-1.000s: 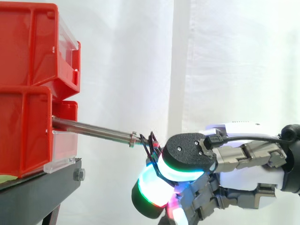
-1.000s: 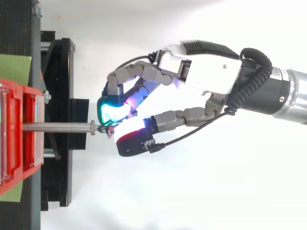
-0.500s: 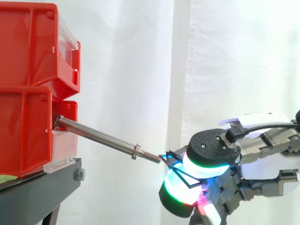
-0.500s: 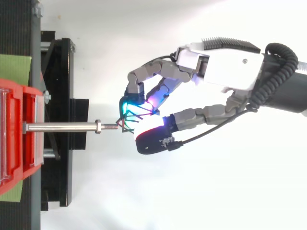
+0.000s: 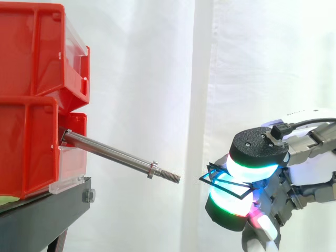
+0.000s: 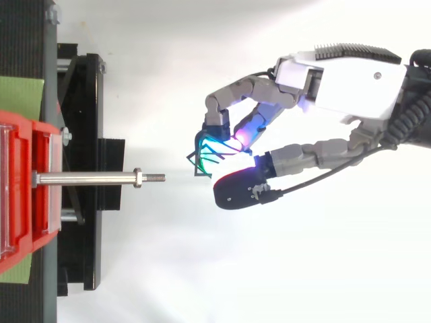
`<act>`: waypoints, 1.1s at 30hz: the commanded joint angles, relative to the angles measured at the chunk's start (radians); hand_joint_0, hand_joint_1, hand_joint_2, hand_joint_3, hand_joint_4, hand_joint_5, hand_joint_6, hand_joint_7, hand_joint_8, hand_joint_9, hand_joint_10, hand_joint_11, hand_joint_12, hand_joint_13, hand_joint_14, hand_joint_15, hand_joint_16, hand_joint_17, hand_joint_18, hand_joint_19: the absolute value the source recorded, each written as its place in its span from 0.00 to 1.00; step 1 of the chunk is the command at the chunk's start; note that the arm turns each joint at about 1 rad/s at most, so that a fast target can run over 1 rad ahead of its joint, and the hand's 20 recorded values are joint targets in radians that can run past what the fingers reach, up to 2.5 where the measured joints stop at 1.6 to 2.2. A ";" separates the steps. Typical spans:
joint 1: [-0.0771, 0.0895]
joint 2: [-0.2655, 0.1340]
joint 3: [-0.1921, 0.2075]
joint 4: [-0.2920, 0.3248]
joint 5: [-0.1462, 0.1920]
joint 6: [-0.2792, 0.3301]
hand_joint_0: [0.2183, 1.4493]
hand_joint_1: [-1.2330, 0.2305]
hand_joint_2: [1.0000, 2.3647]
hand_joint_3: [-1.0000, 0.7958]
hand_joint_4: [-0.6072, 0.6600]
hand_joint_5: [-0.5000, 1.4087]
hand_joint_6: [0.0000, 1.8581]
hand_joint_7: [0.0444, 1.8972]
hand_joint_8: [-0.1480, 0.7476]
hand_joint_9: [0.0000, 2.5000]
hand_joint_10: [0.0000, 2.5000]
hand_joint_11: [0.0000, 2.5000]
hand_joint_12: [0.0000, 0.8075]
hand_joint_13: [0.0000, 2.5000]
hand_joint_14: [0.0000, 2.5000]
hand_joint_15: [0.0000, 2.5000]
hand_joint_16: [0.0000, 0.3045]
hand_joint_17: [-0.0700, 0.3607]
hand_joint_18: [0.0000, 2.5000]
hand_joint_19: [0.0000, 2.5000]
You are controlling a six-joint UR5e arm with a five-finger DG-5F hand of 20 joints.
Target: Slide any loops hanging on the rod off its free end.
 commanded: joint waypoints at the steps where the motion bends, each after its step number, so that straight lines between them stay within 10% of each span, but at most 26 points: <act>1: 0.000 0.002 0.000 -0.016 0.009 0.016 0.30 0.45 0.02 0.46 0.60 0.17 0.45 0.71 0.53 0.42 0.01 0.31 0.43 0.38 0.01 0.19 0.16 0.42 0.33 0.21; 8: 0.001 0.002 0.000 -0.030 0.025 0.038 0.38 0.30 0.02 0.52 0.60 0.14 0.48 0.62 0.50 0.38 0.01 0.32 0.42 0.38 0.01 0.19 0.16 0.42 0.35 0.19; 14: 0.003 0.002 0.000 -0.028 0.041 0.038 0.38 0.30 0.00 0.28 0.62 0.15 0.48 0.65 0.50 0.40 0.01 0.34 0.42 0.39 0.01 0.19 0.16 0.42 0.36 0.18; 24: 0.007 0.002 0.000 -0.030 0.048 0.038 0.32 0.50 0.01 0.33 0.61 0.17 0.47 0.71 0.53 0.43 0.01 0.33 0.42 0.39 0.01 0.20 0.16 0.41 0.34 0.22; 28: 0.007 0.002 0.000 -0.030 0.048 0.038 0.31 0.39 0.02 0.48 0.58 0.16 0.47 0.71 0.54 0.41 0.01 0.33 0.43 0.38 0.01 0.20 0.16 0.42 0.34 0.21; 33: 0.007 0.002 0.000 -0.030 0.048 0.038 0.39 0.29 0.02 0.45 0.60 0.15 0.48 0.67 0.51 0.38 0.00 0.34 0.42 0.38 0.01 0.21 0.16 0.41 0.35 0.19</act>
